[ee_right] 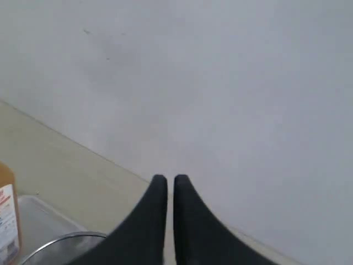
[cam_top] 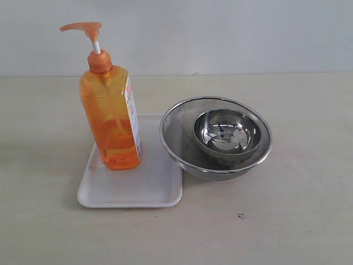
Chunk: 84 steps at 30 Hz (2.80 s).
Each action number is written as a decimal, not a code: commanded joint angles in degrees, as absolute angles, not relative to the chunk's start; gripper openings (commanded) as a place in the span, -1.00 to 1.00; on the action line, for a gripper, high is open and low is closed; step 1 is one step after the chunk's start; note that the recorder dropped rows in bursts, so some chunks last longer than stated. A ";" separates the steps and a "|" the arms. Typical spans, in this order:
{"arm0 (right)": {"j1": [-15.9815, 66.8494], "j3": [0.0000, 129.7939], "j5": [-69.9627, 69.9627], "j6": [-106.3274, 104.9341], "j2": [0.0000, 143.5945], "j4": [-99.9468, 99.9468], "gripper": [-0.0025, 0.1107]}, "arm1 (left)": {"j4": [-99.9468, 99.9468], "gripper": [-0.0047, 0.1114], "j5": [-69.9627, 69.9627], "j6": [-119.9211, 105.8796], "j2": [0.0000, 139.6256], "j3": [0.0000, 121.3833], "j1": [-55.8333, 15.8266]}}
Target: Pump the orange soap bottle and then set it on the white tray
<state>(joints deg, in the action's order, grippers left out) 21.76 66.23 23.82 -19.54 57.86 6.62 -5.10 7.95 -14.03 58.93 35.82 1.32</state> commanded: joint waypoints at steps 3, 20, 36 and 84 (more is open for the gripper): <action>13.25 50.50 17.04 -17.03 44.63 7.14 -0.93 | -5.26 -0.84 7.08 -13.33 58.58 35.52 1.51; 1.58 2.36 6.56 -9.34 5.52 9.73 -0.93 | -5.26 -0.84 7.08 -13.33 58.58 35.52 1.51; 1.68 0.00 19.37 -8.43 0.00 6.10 -0.93 | -5.26 -0.84 6.87 -13.33 58.58 35.52 1.51; 1.68 0.00 19.27 -2.01 0.00 0.78 -0.93 | -5.11 -0.84 6.88 -13.33 58.58 35.52 1.51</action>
<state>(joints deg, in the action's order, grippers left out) 1.78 0.24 19.39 -1.42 0.34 0.58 -5.10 7.37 -14.03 58.93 35.82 1.32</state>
